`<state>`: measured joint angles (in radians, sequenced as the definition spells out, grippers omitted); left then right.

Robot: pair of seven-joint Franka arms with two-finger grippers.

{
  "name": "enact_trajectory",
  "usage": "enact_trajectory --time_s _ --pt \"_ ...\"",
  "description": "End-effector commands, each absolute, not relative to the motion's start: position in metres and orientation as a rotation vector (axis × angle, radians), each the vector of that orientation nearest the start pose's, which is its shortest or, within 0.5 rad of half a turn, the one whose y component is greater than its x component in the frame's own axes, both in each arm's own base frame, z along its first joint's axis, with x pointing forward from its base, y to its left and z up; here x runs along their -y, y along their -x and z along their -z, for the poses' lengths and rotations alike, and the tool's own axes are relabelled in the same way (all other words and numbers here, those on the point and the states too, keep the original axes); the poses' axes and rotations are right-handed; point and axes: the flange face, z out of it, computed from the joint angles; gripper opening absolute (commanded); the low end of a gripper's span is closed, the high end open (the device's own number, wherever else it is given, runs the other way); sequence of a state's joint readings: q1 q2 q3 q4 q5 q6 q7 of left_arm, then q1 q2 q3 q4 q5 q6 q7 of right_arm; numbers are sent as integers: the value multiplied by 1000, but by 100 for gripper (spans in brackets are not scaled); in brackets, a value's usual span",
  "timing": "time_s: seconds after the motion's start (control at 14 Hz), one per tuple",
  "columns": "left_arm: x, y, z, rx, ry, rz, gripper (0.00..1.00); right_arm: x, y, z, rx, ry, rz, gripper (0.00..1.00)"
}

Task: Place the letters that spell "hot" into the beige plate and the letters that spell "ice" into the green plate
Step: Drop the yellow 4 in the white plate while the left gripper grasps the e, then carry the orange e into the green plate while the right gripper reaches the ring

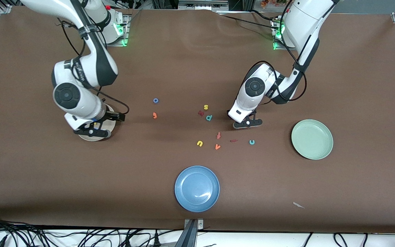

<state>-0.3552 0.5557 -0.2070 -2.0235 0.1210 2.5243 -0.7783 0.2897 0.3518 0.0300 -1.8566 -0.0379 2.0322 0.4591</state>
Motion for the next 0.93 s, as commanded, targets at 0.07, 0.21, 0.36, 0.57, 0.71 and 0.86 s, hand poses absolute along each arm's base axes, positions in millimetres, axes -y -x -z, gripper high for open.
enact_trajectory --time_s 0.07,0.21,0.36,0.57,0.71,0.86 --pt "316 -502 -168 221 3107 -93 25 -226 -560 -317 -249 3209 -289 99" --pt "316 -502 -168 221 3107 -93 22 -232 -558 -316 -254 3207 -287 99" --pt "315 -504 -170 217 3107 -92 18 -242 -555 -315 -271 3207 -278 99" --pt "309 -517 -186 208 3077 -123 14 -274 -541 -306 -313 3214 -272 99" --pt "291 -531 -197 191 3061 -146 13 -291 -534 -293 -338 3218 -275 99" --pt "266 -544 -210 154 3060 -151 13 -304 -529 -282 -349 3217 -269 99"
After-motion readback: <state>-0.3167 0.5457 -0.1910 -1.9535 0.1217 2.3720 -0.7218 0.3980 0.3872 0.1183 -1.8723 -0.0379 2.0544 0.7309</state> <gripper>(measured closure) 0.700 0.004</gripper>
